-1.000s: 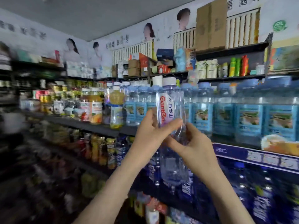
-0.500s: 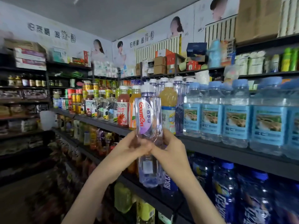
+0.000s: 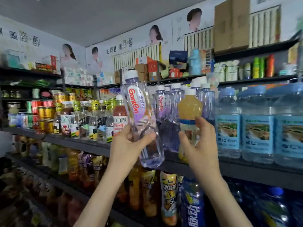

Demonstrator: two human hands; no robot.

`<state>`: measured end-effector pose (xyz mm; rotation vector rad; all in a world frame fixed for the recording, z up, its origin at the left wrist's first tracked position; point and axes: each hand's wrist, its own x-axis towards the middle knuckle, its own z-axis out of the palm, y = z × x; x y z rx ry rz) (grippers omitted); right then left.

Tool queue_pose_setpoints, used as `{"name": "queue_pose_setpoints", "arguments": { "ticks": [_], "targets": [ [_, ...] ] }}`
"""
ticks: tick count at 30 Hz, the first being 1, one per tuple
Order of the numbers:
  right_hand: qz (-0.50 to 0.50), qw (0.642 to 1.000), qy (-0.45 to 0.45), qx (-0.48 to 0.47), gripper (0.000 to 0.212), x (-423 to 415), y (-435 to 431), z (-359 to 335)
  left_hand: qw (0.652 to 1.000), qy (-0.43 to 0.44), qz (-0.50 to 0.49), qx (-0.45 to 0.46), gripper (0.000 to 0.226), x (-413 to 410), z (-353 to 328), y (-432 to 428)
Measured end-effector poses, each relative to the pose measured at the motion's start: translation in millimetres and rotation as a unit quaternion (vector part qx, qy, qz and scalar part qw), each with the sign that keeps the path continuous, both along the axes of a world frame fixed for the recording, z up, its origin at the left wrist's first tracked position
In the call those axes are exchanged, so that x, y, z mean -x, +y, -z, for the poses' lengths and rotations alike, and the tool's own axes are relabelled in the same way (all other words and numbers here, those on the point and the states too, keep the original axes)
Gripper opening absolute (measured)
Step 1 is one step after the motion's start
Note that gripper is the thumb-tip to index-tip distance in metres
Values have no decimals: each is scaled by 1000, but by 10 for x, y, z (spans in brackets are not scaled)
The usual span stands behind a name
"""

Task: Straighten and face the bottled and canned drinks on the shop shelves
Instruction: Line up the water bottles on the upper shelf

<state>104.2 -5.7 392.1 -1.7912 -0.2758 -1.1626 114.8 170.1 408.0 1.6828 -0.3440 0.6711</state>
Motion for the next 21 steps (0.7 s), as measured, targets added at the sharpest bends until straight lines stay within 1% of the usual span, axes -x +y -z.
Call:
{"name": "queue_pose_setpoints", "arguments": {
  "ticks": [1, 2, 4, 5, 8, 10, 11, 14, 15, 17, 19, 21],
  "targets": [
    [48, 999, 5, 6, 60, -85, -1, 31, 1000, -3, 5, 1, 58, -97, -36, 27],
    [76, 997, 20, 11, 65, -157, 6, 58, 1000, -5, 13, 0, 57, -182, -57, 48],
    [102, 992, 66, 15, 72, -283, 39, 109, 1000, -5, 22, -8, 53, -340, -60, 81],
    [123, 988, 87, 21, 72, -328, 50, 125, 1000, -8, 21, -17, 50, -403, -48, 84],
    [197, 973, 108, 46, 57, -366, 63, 113, 998, -20, 9, -62, 41, -523, -11, 48],
    [210, 969, 122, 34, 52, -353, 74, 64, 995, -28, 3, -96, 43, -600, 0, -25],
    [210, 969, 124, 28, 50, -346, 76, 49, 993, -30, -3, -113, 46, -635, 6, -69],
    [216, 969, 115, 22, 45, -309, 72, 46, 988, -26, -25, -149, 69, -718, 15, -188],
    [217, 969, 112, 22, 43, -289, 71, 50, 987, -29, -32, -155, 73, -748, 17, -214],
    [216, 970, 111, 22, 41, -246, 67, 54, 982, -37, -44, -178, 77, -789, 25, -246],
    [212, 971, 112, 22, 40, -217, 59, 50, 977, -35, -52, -206, 85, -789, 36, -274],
    [208, 971, 115, 24, 42, -213, 56, 41, 972, -45, -66, -223, 86, -740, 66, -302]
  ]
}}
